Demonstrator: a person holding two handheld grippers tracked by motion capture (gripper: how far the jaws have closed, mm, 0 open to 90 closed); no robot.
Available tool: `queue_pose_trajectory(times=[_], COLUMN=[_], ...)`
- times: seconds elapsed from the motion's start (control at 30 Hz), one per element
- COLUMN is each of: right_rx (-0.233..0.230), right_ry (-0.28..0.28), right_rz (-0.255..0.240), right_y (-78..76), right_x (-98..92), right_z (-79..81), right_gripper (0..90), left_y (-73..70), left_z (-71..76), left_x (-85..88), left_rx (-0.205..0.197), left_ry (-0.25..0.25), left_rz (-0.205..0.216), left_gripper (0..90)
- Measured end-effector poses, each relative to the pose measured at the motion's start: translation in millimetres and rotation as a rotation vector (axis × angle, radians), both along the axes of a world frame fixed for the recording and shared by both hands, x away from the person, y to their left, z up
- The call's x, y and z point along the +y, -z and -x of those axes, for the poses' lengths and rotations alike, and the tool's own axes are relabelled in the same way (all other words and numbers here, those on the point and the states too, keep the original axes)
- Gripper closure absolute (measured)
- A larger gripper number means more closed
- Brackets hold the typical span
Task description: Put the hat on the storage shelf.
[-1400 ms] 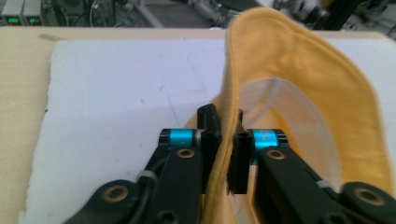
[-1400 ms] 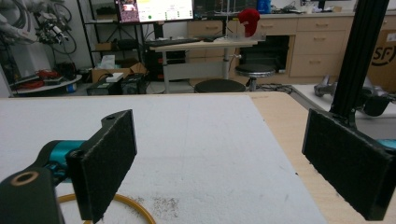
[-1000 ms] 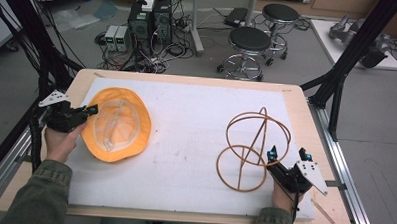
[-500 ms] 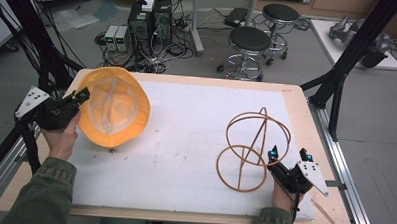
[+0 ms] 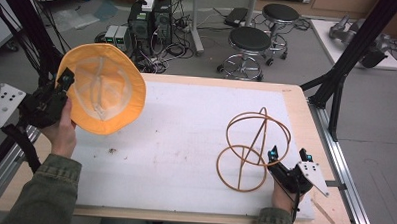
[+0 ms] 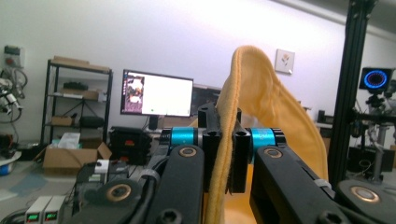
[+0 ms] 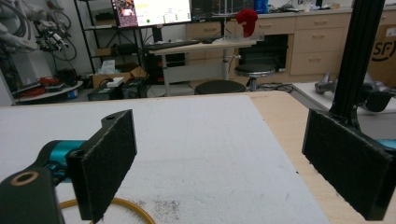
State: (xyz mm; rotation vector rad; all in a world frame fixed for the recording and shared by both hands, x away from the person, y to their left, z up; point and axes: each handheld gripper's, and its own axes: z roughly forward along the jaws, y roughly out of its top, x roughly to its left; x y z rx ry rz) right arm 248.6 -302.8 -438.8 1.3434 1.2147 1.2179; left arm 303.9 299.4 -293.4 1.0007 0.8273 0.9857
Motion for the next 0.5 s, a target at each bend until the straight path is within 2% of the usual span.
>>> queue_pose_trajectory(times=[0.2,0.5], right_rx=[0.003,-0.001], right_ry=[-0.006,-0.003], right_rz=[0.002,0.002], right_y=[0.6,0.4], right_x=[1.2,0.7], right_z=[-1.1,-0.6], right_gripper=[8.9,8.9], left_y=[-13.9,-23.9], left_z=[-7.1,-25.5], left_x=[-14.4,-52.7], left_rx=[-0.016,-0.028], left_ry=[0.021,0.068], left_rz=[-0.001,0.000], left_gripper=[87.4,87.4])
